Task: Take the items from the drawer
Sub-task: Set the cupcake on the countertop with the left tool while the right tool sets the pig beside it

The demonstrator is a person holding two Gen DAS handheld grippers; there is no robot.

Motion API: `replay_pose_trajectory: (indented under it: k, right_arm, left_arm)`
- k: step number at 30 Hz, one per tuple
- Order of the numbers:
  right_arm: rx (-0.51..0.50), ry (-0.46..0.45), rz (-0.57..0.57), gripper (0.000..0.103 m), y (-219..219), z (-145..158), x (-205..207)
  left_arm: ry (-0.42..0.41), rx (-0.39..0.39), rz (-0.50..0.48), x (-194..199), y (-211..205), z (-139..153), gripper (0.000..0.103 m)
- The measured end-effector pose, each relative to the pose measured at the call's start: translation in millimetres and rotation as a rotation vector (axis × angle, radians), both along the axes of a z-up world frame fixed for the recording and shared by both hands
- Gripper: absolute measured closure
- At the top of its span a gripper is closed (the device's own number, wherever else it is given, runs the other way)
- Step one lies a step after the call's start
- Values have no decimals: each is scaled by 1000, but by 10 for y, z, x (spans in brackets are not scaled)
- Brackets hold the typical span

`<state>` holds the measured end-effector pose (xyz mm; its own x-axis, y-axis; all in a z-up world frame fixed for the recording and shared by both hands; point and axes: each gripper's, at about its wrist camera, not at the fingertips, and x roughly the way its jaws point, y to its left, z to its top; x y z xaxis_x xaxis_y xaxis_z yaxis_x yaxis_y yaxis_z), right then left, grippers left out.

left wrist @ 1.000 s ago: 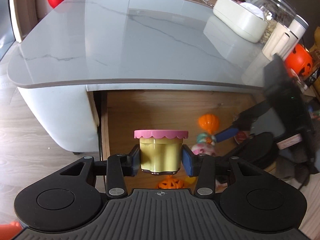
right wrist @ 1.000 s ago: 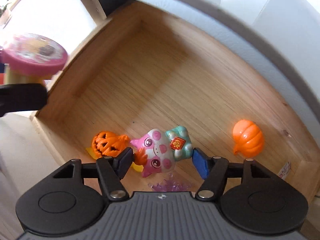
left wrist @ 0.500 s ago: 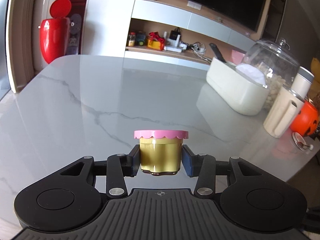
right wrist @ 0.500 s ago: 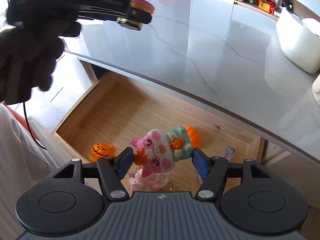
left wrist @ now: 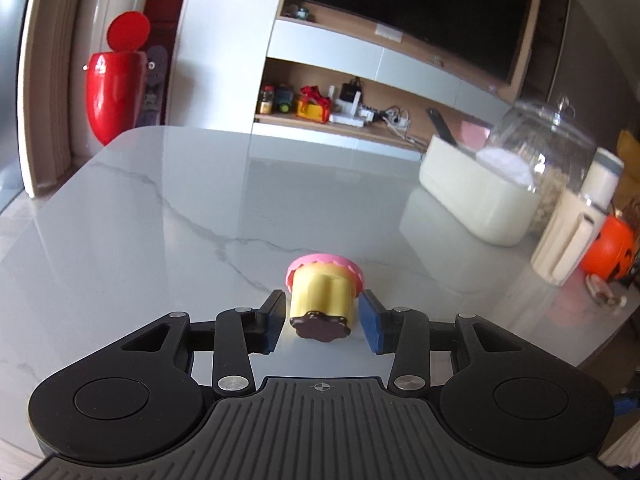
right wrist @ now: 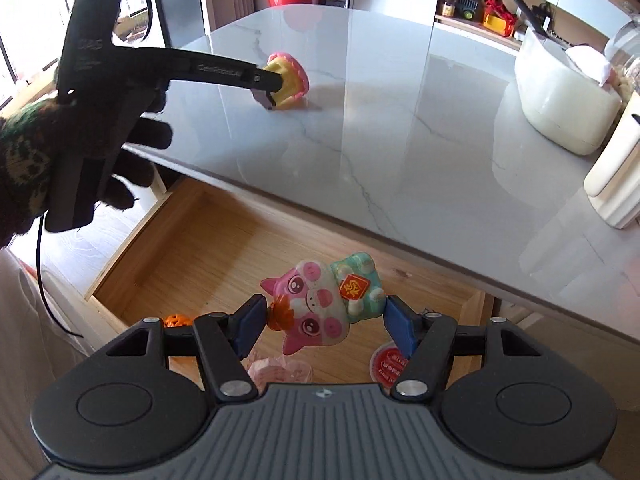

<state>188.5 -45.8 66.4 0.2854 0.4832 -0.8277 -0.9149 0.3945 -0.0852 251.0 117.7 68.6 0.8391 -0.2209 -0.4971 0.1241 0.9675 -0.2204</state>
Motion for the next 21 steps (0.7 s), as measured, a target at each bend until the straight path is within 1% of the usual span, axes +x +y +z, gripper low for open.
replay_pose_trajectory:
  k: [2, 4, 6, 8, 10, 13, 15, 16, 17, 19, 21]
  right_arm:
    - [36, -33, 2, 38, 84, 102, 23]
    - [78, -73, -2, 38, 217, 208, 74]
    - [124, -119, -9, 38, 398, 303, 151]
    - [163, -158, -17, 38, 614, 362, 243]
    - [208, -155, -22, 38, 869, 387, 369]
    - [253, -141, -23, 38, 1155, 324, 524]
    - [252, -131, -32, 36, 1314, 222, 599]
    - [240, -109, -45, 33, 1394, 143, 657]
    - [226, -86, -55, 31, 1442, 70, 699]
    - [200, -51, -73, 30, 1487, -46, 763]
    - [187, -42, -79, 29, 1470, -110, 783]
  left_arm:
    - [-33, -43, 14, -154, 179, 90, 59]
    - [-53, -54, 31, -287, 324, 147, 59]
    - [-56, -66, 51, -402, 450, 164, 59]
    - [-46, -102, 60, -473, 558, 144, 59]
    - [-36, -142, 34, -520, 627, 109, 60]
    - [-13, -188, -39, -572, 662, 45, 60]
    - [15, -168, -86, -588, 621, -7, 60]
    - [30, -137, -111, -594, 575, -36, 60]
    - [42, -100, -128, -601, 523, -62, 60]
    - [48, -28, -142, -635, 431, -108, 61]
    - [50, 6, -145, -638, 374, -134, 61]
